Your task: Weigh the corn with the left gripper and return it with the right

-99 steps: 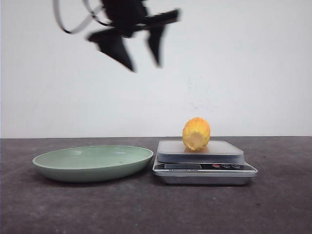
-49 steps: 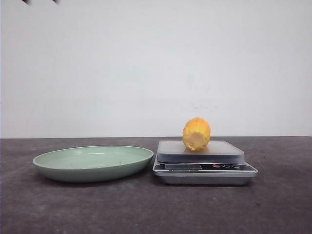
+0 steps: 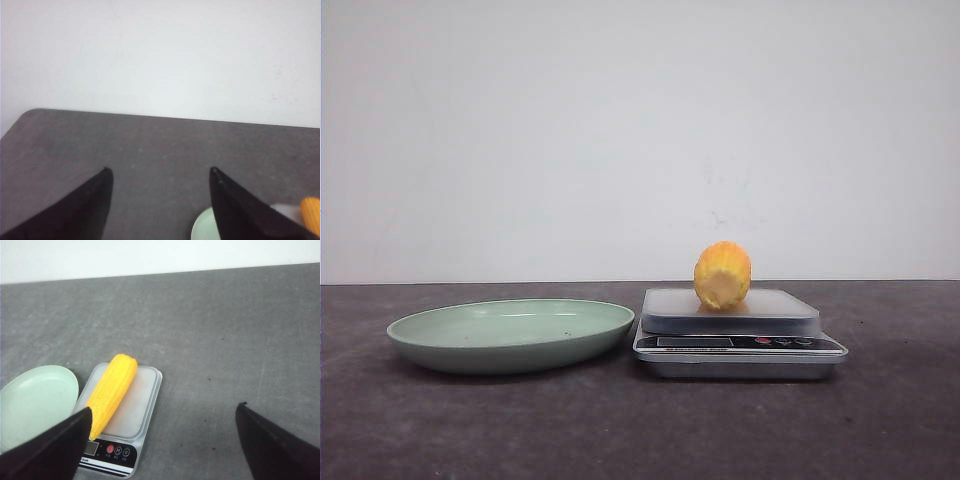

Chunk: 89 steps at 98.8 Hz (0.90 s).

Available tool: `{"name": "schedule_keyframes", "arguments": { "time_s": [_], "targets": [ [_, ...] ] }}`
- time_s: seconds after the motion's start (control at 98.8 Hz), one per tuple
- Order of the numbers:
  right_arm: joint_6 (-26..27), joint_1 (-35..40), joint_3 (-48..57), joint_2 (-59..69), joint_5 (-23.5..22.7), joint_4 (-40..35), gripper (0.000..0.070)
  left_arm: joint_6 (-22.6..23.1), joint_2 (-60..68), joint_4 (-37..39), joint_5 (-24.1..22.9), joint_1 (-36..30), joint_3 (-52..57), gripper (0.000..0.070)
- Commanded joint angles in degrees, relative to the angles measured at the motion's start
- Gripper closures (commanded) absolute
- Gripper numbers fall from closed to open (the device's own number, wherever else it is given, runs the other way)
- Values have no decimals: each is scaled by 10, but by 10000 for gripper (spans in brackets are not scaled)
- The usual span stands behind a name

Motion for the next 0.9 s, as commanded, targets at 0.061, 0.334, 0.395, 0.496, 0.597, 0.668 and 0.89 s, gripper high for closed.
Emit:
{"name": "schedule_keyframes", "arguments": {
  "time_s": [0.061, 0.334, 0.395, 0.496, 0.597, 0.668, 0.89],
  "targets": [
    [-7, 2, 12, 2, -2, 4, 120, -3, -12, -72, 5, -2, 2, 340],
    [-10, 8, 12, -1, -4, -31, 120, 4, -87, -115, 31, -3, -9, 340],
    [-10, 17, 12, -3, -4, -33, 120, 8, -106, -122, 31, -3, -9, 340],
    [-8, 38, 12, -3, -4, -28, 120, 6, -132, -135, 31, -3, -10, 340],
    [2, 64, 12, 4, 3, -15, 120, 5, -146, -151, 29, -3, -11, 340],
    [16, 89, 12, 17, 6, 9, 120, 6, -150, -157, 27, -3, -12, 340],
    [51, 187, 23, 105, 63, 78, 120, 5, -150, -163, 27, -3, -12, 340]
  ]
}}
